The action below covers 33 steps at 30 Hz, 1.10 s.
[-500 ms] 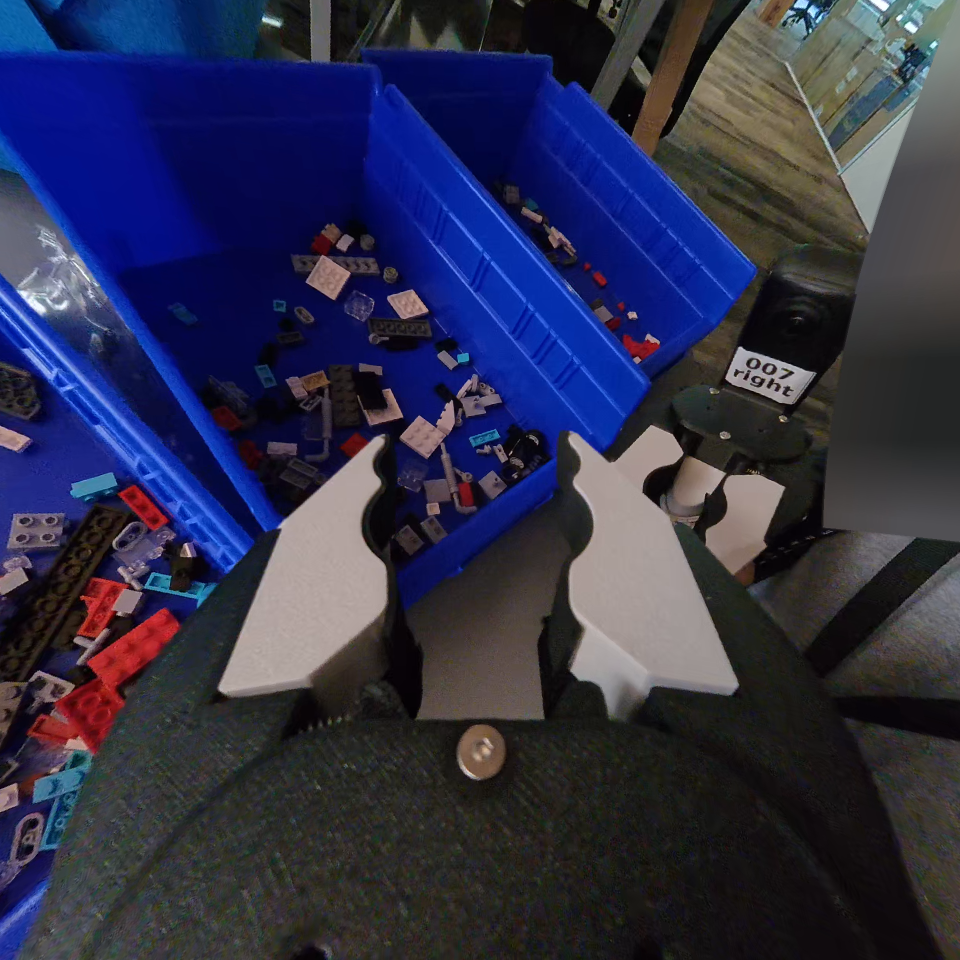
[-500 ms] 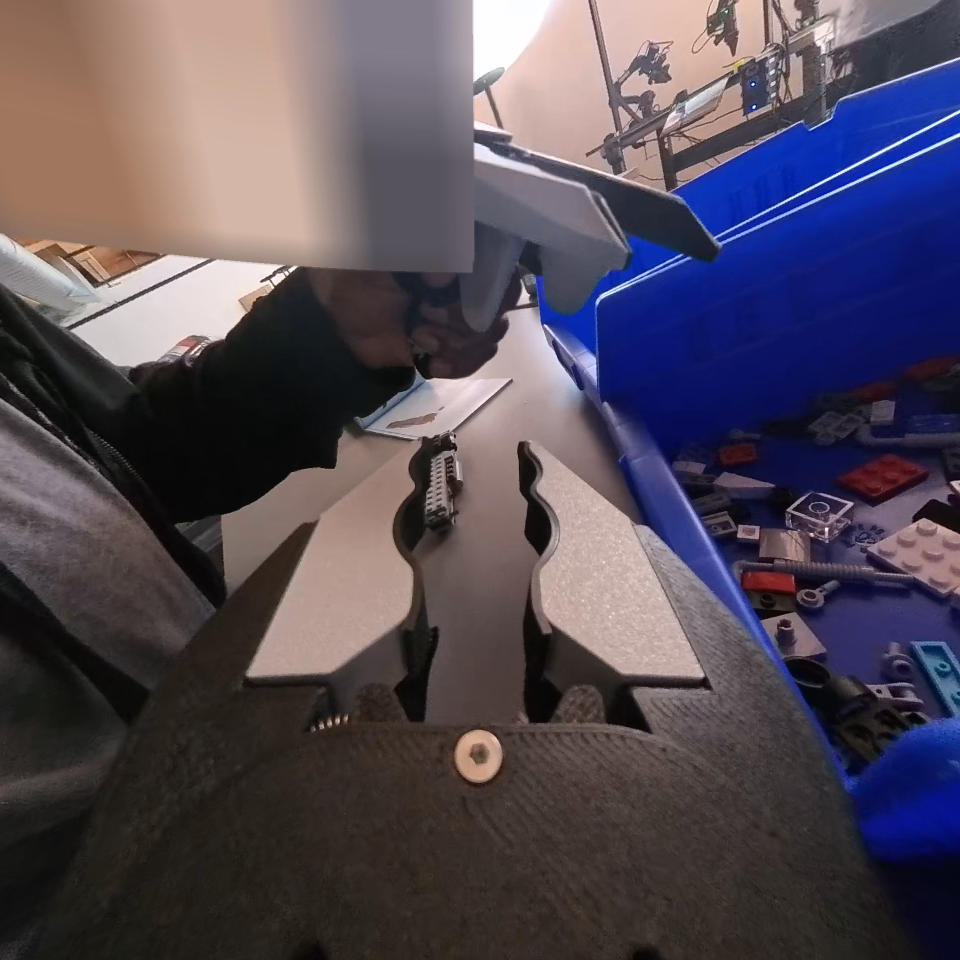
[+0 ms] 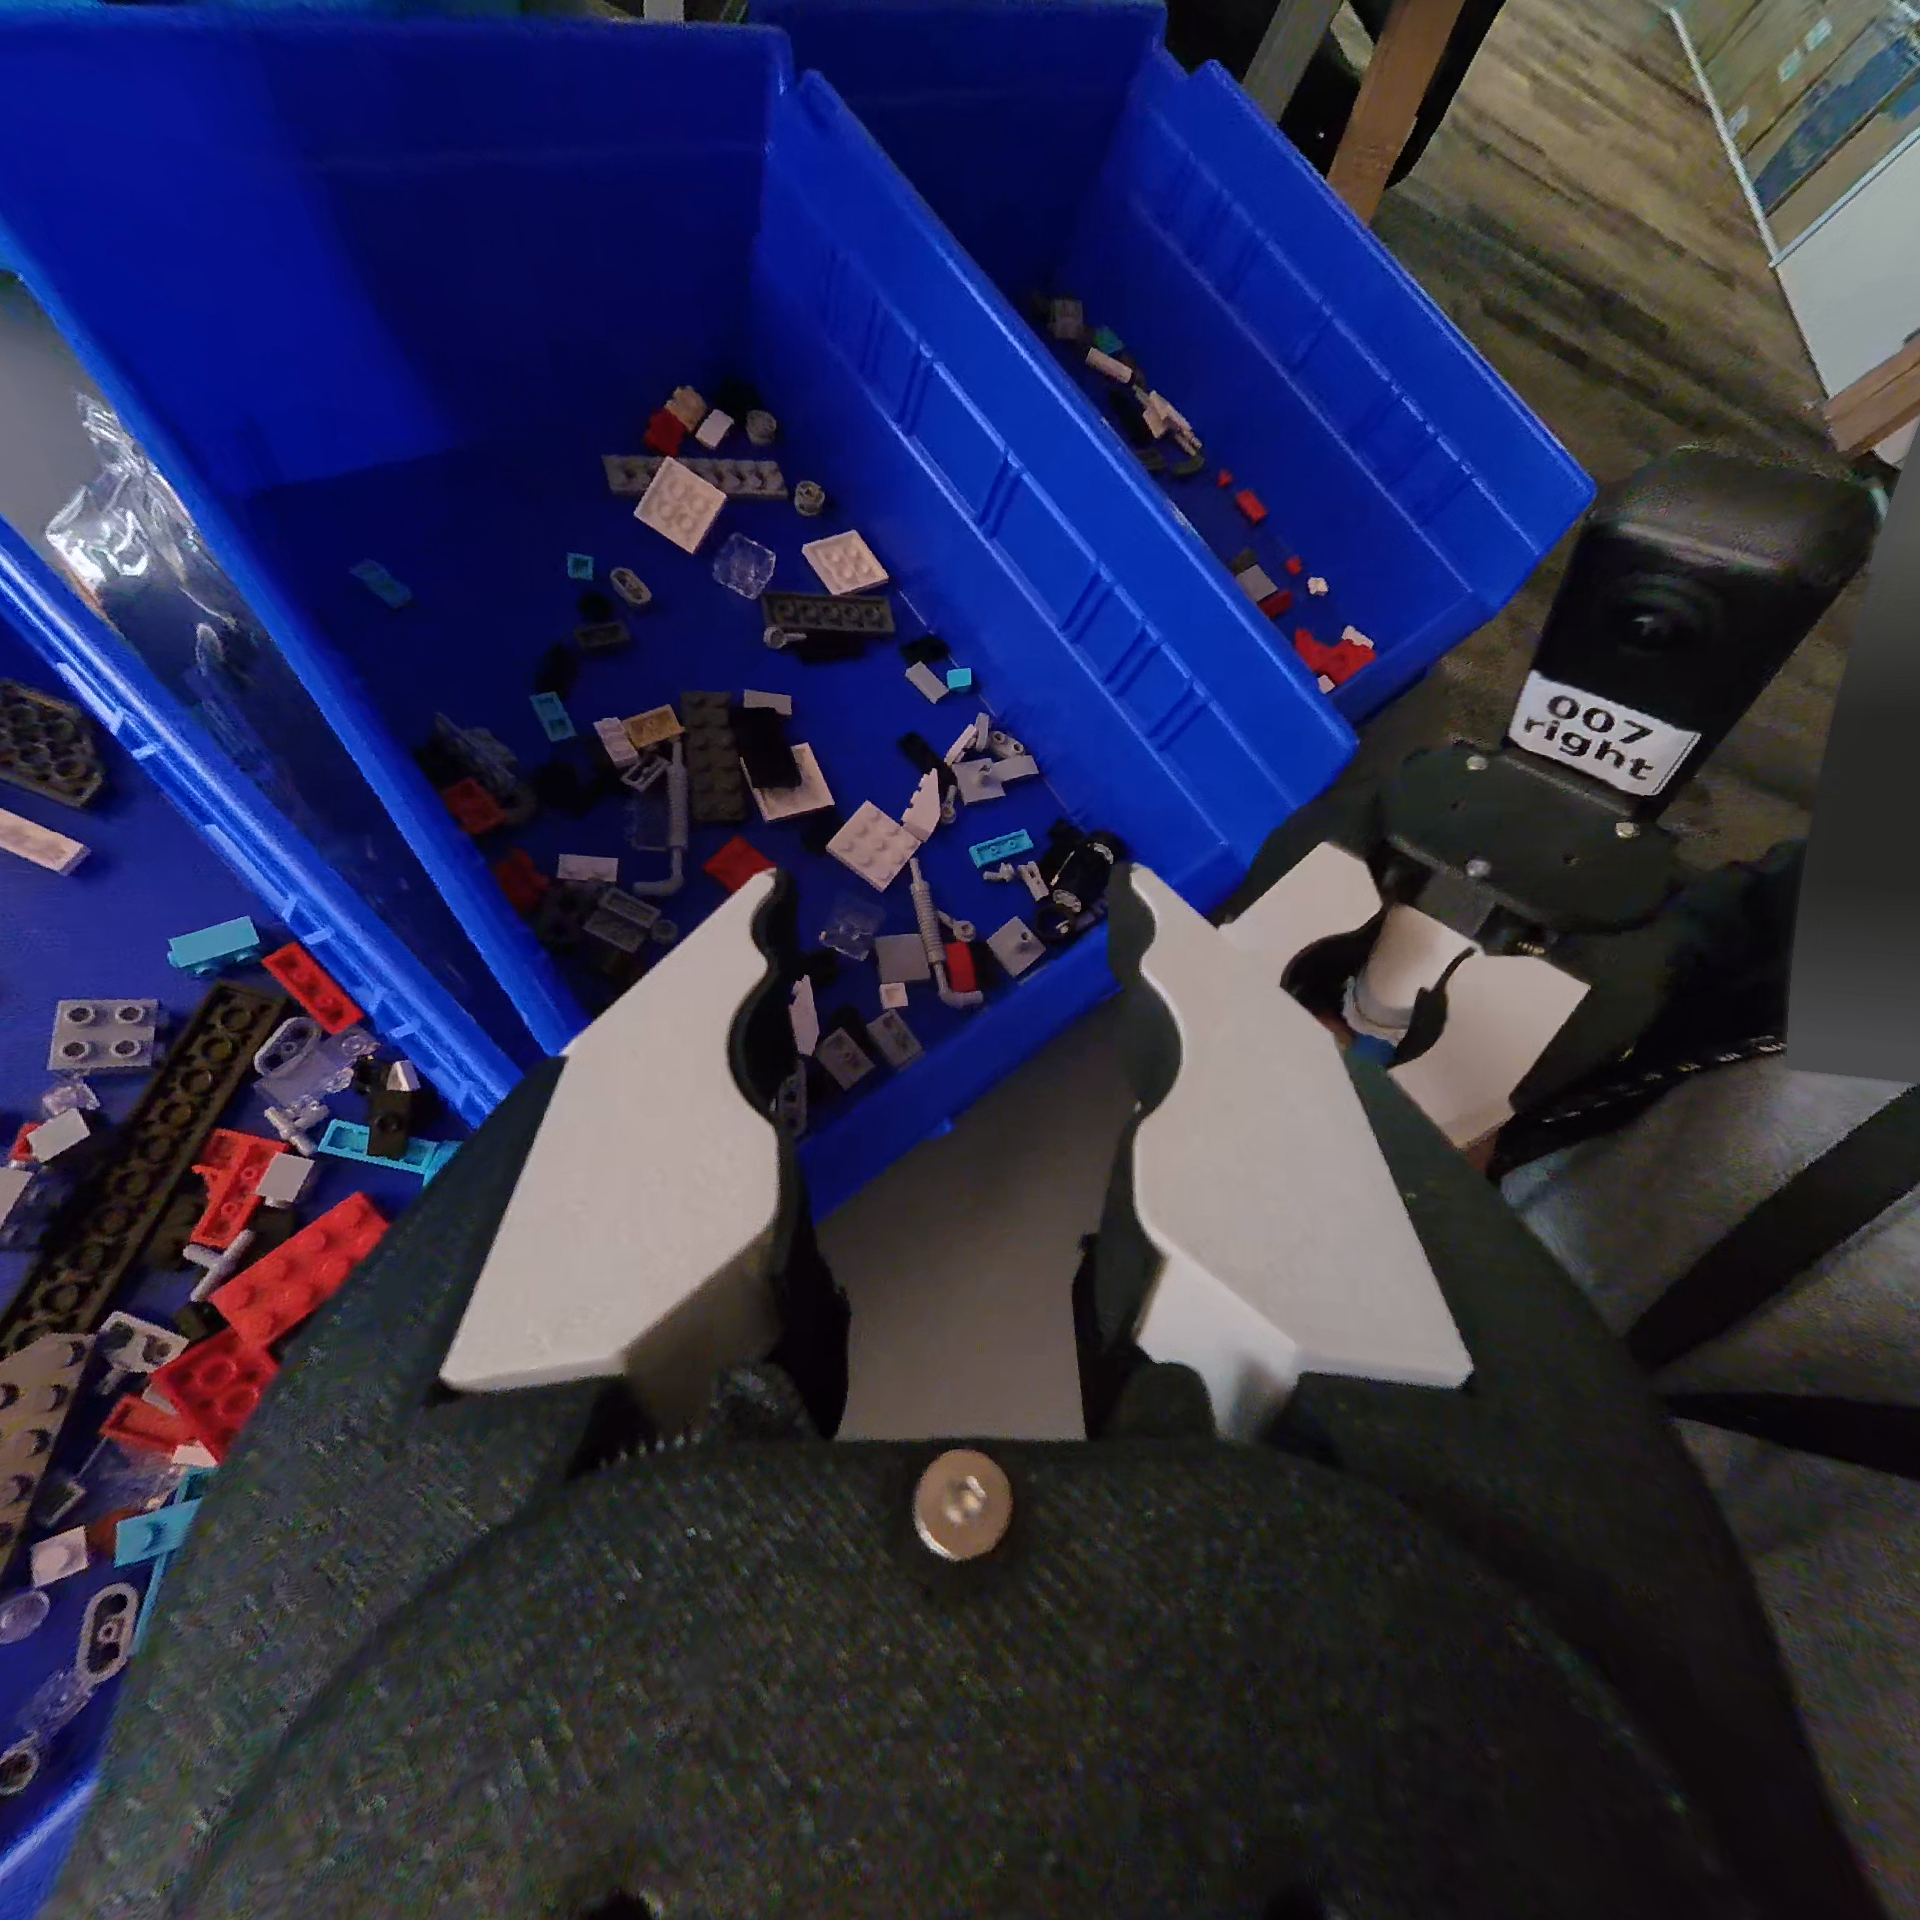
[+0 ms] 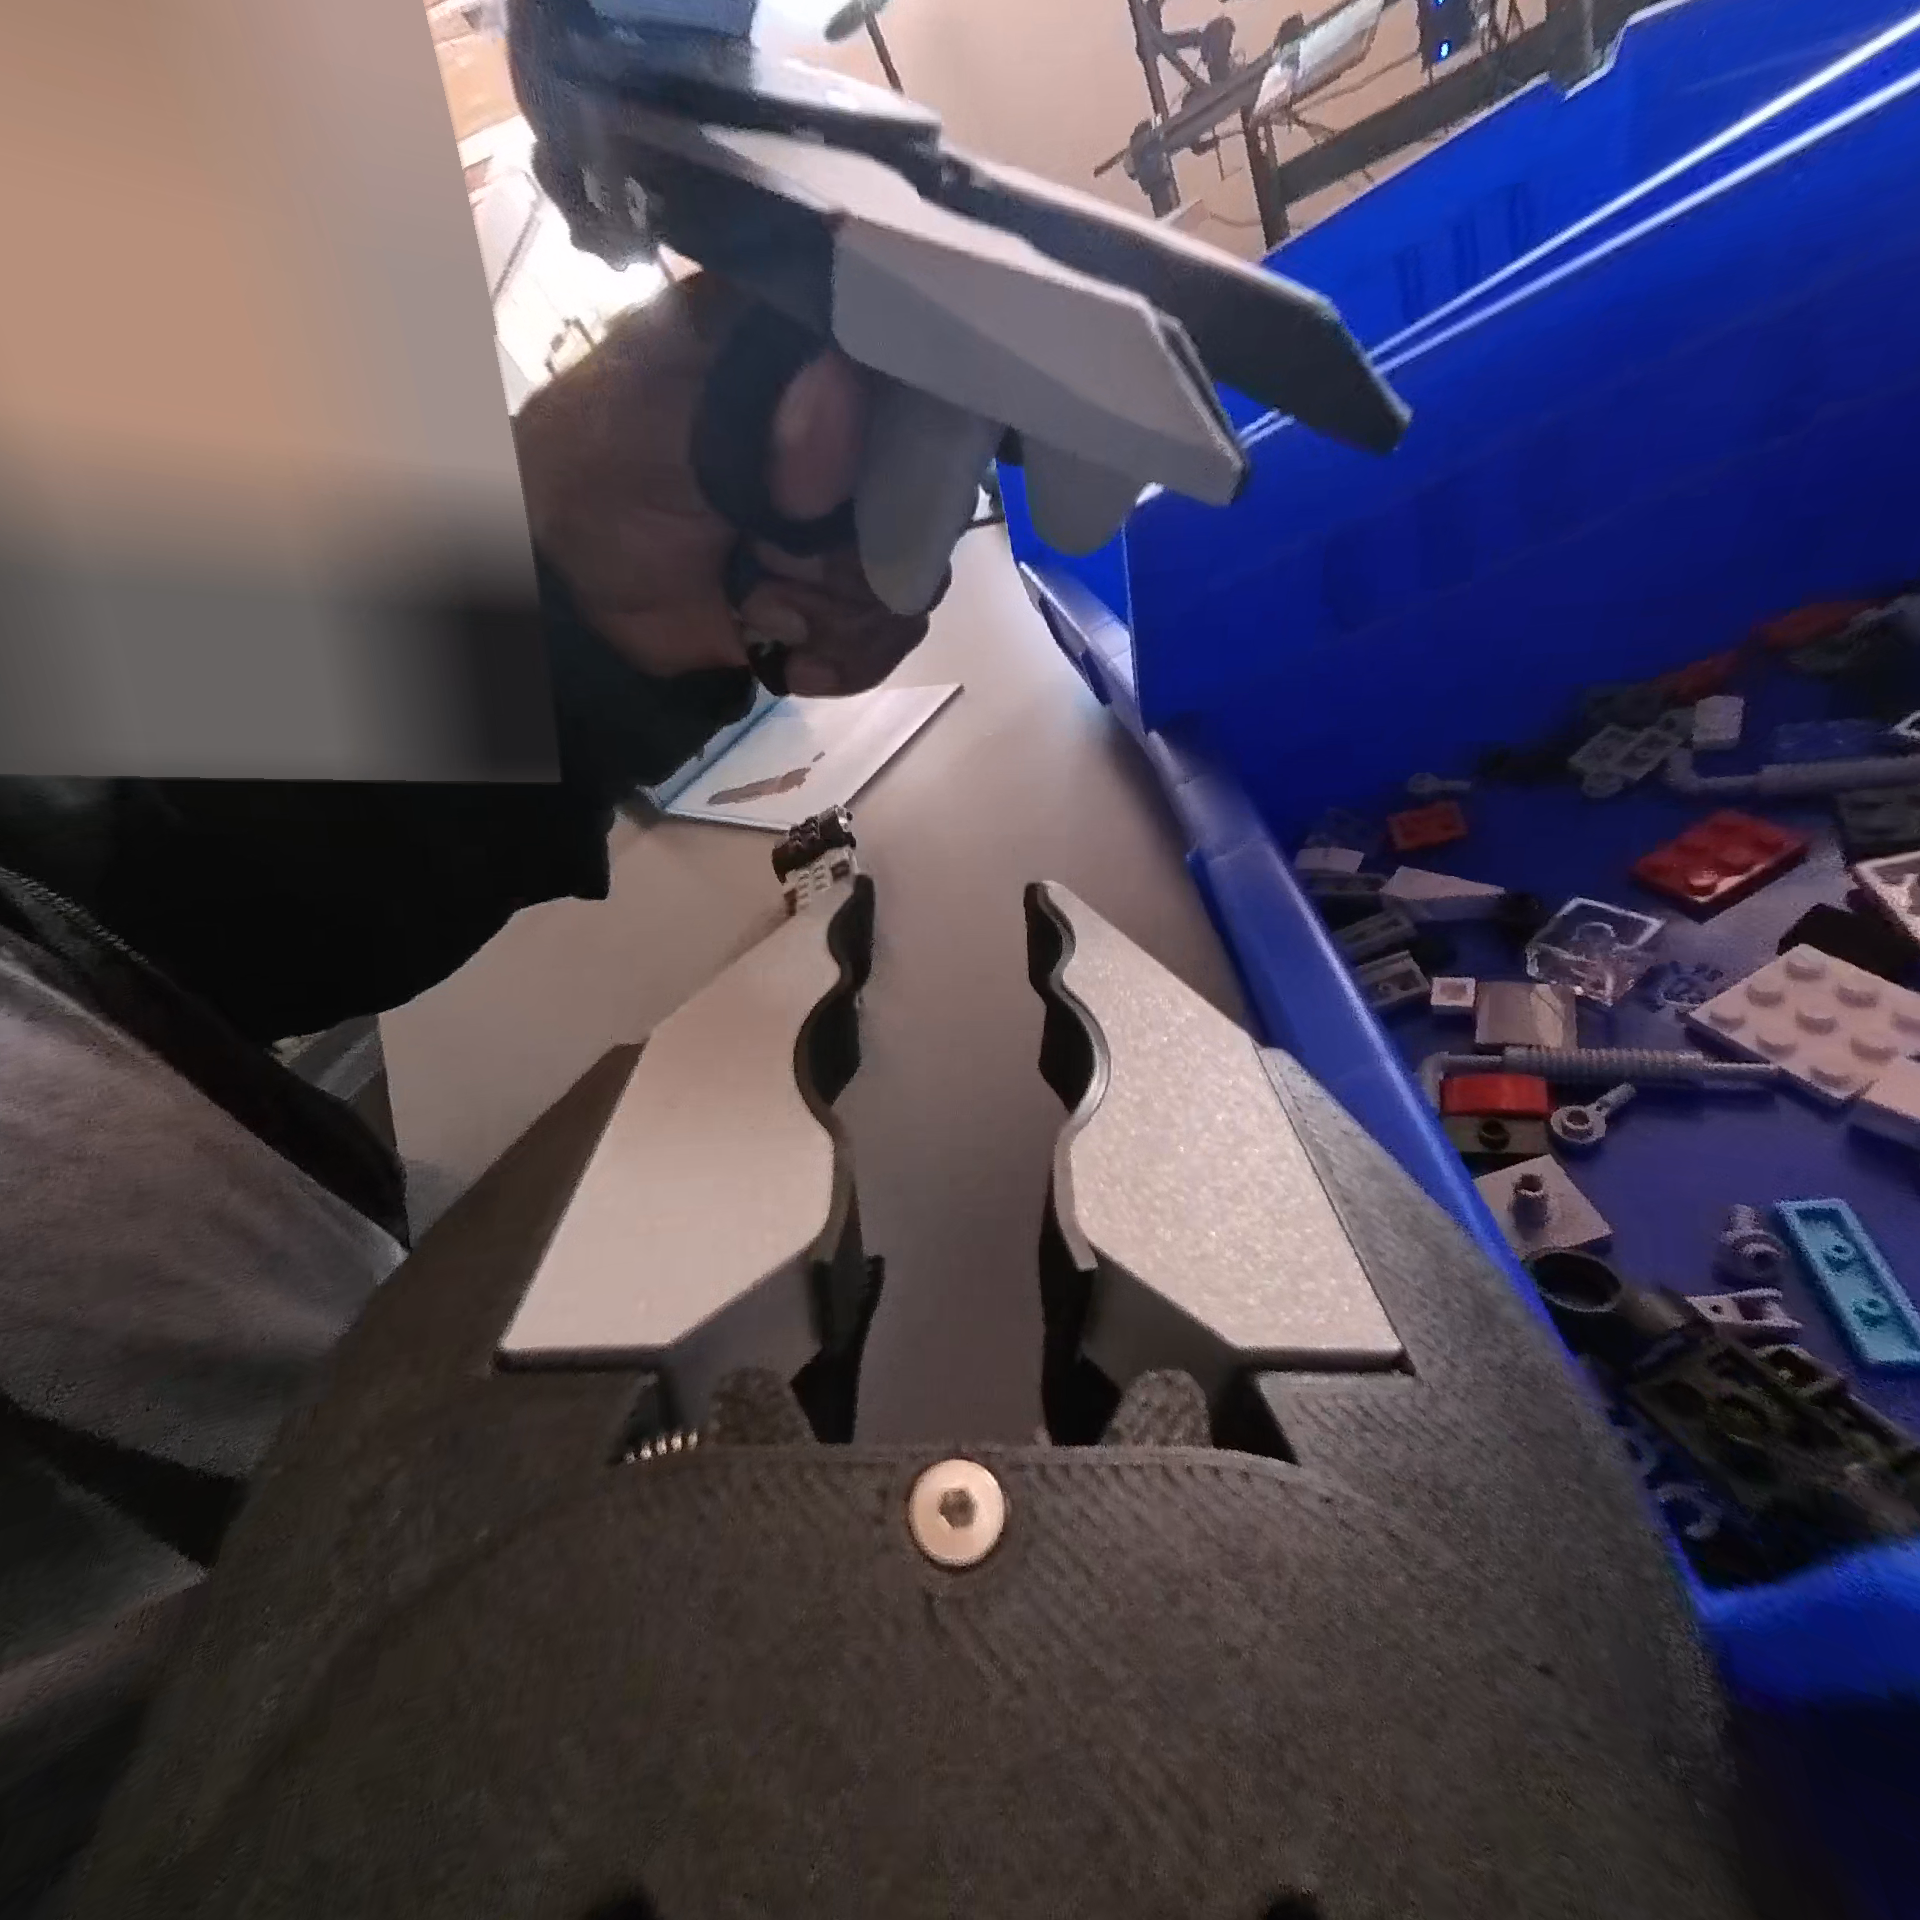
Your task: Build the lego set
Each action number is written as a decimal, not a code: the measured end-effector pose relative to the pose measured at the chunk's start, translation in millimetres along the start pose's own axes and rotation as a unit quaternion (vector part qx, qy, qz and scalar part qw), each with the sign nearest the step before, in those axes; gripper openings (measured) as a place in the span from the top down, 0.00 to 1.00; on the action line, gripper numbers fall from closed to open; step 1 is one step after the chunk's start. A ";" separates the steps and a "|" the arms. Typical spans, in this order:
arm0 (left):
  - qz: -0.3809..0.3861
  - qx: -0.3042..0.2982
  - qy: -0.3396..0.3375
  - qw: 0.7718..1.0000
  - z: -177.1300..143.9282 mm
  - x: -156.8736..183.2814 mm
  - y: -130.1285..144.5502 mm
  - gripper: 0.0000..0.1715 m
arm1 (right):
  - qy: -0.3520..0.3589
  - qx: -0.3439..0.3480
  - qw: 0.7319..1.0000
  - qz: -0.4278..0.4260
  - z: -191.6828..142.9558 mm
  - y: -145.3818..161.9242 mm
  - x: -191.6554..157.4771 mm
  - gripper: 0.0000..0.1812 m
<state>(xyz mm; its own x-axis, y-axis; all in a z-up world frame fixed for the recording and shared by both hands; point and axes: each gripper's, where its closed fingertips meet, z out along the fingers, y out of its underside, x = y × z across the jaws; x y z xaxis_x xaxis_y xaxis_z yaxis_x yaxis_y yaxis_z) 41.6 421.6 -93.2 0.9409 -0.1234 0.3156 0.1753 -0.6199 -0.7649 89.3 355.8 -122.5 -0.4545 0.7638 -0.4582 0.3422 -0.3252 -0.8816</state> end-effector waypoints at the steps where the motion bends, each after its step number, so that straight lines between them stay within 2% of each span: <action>1: 0.001 0.000 0.001 1.000 0.6 0.6 -0.8 0.66 | 0.001 -0.008 1.000 0.001 1.8 2.1 0.4 0.83; 23: -0.003 -0.009 0.015 1.000 24.7 9.7 -8.3 0.65 | -0.003 -0.010 1.000 0.005 1.4 2.4 0.2 0.83; 33: -0.014 0.012 0.011 1.000 10.2 5.0 -10.5 0.66 | 0.004 -0.023 1.000 0.008 3.9 5.8 2.5 0.84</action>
<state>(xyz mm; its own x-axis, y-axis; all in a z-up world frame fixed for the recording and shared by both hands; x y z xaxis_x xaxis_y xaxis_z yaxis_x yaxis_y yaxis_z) 47.5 435.4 -89.4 0.9289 -0.1240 0.3489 0.2082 -0.6042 -0.7691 87.0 353.7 -129.2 -0.4416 0.7630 -0.4719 0.3869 -0.3126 -0.8675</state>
